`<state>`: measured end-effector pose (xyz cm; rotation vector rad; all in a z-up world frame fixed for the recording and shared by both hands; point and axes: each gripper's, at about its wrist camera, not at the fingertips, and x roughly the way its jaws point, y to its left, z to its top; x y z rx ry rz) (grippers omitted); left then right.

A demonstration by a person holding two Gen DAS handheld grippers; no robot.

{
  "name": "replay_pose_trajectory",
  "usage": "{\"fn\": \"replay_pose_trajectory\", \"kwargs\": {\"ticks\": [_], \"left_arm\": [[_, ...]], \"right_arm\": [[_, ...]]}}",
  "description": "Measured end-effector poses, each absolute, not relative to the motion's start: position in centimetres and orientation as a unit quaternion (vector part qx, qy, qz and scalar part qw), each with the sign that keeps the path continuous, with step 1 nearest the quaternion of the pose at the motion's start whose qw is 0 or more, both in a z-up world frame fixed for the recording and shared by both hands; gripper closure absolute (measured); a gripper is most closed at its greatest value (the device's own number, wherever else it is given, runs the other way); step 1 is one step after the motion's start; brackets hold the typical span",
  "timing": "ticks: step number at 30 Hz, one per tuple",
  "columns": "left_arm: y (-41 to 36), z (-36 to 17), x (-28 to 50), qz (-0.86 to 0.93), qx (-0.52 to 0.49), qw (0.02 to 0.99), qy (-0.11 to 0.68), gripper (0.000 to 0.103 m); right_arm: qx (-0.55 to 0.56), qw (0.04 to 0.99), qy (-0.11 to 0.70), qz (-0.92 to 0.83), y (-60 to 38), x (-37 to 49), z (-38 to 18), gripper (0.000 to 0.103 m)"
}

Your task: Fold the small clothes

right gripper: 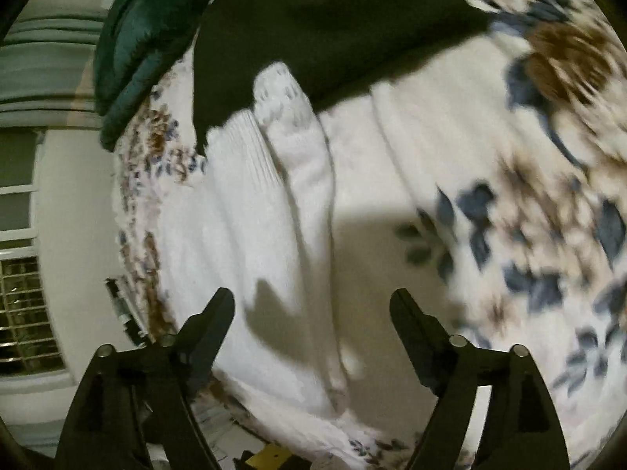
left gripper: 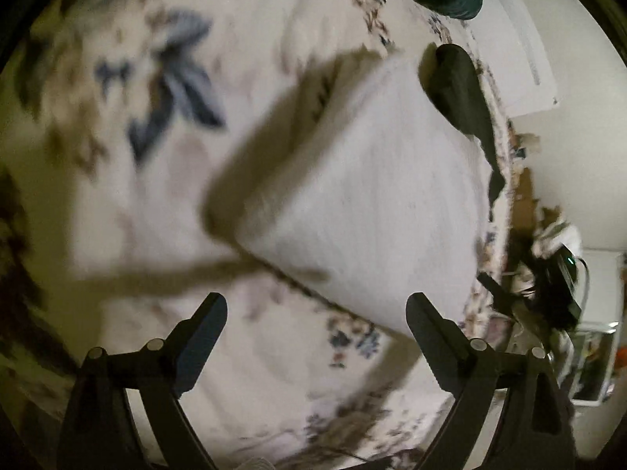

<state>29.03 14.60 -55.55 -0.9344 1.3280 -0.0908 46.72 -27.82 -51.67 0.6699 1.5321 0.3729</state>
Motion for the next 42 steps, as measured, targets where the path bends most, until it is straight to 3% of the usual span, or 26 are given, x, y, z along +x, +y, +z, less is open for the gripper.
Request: {"fn": "replay_pose_trajectory", "kwargs": {"ticks": [6,11,16,17,18,20,21,24,30,34,37,40,42], "left_arm": [[11.7,-58.7,30.2,-0.048,-0.485,0.684,0.543,0.010],[10.9,-60.7,31.3,-0.019,-0.534,0.682,0.500,0.010],[12.2,-61.4,31.4,0.032,-0.606,0.665,0.435,0.013],[12.4,-61.3,31.4,0.042,-0.607,0.667,0.429,0.031],[12.5,-60.9,31.6,0.045,-0.605,0.673,0.422,0.055],[13.0,-59.9,32.0,0.053,-0.596,0.687,0.411,0.075],[13.4,-59.4,32.2,0.056,-0.590,0.693,0.410,0.077],[14.0,-58.0,33.3,0.050,-0.572,0.707,0.413,0.079],[17.0,-54.5,36.6,-0.022,-0.489,0.750,0.444,0.079],[17.2,-53.7,41.0,-0.089,-0.416,0.749,0.509,0.079],[15.6,-54.8,44.1,-0.119,-0.347,0.740,0.564,0.072],[14.3,-56.3,44.1,-0.121,-0.311,0.729,0.598,0.065],[14.2,-56.3,43.2,-0.121,-0.317,0.726,0.598,0.064]], "right_arm": [[0.302,0.614,0.687,0.246,-25.6,54.2,-55.3,0.011],[0.279,0.550,0.732,0.290,-22.2,57.2,-59.9,0.011],[0.261,0.544,0.733,0.313,-19.8,57.8,-61.3,0.012],[0.261,0.548,0.729,0.317,-19.4,57.7,-61.3,0.022],[0.259,0.550,0.727,0.320,-19.0,57.6,-61.4,0.039],[0.266,0.549,0.722,0.326,-18.4,57.0,-61.5,0.062],[0.267,0.555,0.719,0.321,-18.3,56.8,-61.4,0.066],[0.287,0.579,0.700,0.304,-19.1,55.4,-60.0,0.073],[0.343,0.601,0.686,0.224,-23.1,47.1,-56.5,0.079],[0.401,0.601,0.673,0.160,-24.0,37.5,-55.3,0.080],[0.422,0.606,0.663,0.123,-22.9,31.4,-55.5,0.080],[0.423,0.606,0.667,0.092,-22.0,28.8,-57.0,0.068],[0.438,0.591,0.673,0.077,-22.7,28.5,-57.7,0.048]]}}
